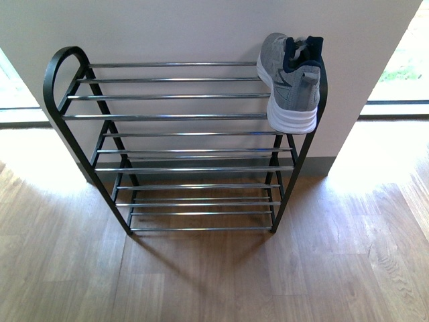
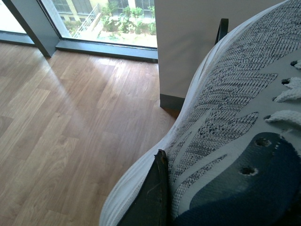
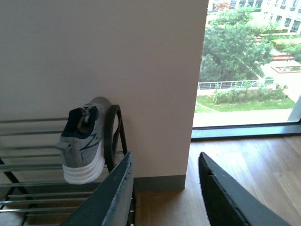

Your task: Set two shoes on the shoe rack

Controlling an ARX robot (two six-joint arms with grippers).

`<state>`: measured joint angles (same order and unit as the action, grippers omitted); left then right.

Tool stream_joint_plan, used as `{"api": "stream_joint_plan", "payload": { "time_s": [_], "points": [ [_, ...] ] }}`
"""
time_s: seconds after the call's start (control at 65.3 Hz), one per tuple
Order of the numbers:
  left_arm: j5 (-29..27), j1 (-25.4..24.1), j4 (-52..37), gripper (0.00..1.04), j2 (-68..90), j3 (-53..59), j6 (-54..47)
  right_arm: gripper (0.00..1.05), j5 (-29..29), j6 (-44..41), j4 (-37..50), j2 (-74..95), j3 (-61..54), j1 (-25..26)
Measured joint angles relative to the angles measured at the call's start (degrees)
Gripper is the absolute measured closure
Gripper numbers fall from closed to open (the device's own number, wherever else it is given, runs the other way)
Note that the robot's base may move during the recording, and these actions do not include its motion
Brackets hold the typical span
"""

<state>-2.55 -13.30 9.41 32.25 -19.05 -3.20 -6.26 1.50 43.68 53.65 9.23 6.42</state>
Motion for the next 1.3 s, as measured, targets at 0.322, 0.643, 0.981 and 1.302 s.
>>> {"api": "stream_joint_plan", "payload": {
  "time_s": [0.322,0.643,0.981,1.302],
  "points": [
    [0.0,0.0,0.0,1.03,0.0,0.0,0.0,1.03,5.73,-1.27,-6.05,-10.99,-4.9,-6.08],
    [0.02,0.0,0.0,1.03,0.0,0.02,0.02,1.03,6.25,-1.31,-11.32,-20.59,-8.13,-6.23],
    [0.0,0.0,0.0,1.03,0.0,0.0,0.0,1.03,6.25,-1.31,-21.77,-31.69,-8.15,-6.29],
    [0.0,0.0,0.0,1.03,0.0,0.02,0.02,1.03,6.25,-1.31,-29.31,-39.3,-8.15,-6.29]
  ]
}}
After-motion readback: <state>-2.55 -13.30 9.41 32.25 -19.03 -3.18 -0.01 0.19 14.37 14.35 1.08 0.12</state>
